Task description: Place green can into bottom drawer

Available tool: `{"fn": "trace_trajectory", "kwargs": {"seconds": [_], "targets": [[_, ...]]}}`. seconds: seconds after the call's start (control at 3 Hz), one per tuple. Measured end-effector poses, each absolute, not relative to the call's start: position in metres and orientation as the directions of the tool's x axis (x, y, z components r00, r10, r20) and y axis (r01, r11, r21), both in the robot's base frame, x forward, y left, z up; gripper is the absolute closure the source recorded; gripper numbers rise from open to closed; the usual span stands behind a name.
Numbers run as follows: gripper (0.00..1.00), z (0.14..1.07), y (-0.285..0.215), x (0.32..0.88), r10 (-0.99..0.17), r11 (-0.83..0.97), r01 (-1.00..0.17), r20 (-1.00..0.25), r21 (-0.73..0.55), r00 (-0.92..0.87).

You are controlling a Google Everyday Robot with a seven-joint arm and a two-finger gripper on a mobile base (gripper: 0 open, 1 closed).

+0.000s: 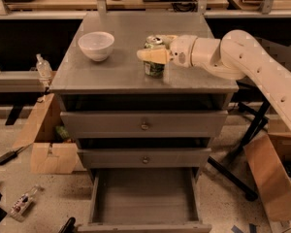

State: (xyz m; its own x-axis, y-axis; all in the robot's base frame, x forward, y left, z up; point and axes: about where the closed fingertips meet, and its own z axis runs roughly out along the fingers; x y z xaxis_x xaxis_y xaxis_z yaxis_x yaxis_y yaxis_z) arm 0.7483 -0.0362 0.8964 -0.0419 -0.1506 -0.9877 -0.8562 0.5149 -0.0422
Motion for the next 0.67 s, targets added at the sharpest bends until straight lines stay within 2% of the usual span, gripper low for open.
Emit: {"fn": "trace_trajectory", "kwargs": {"seconds": [0.67], "targets": [[0.84, 0.8958, -0.0298, 0.7456, -0.149, 0.51, -0.859, -0.988, -0.04, -0.043]]}}
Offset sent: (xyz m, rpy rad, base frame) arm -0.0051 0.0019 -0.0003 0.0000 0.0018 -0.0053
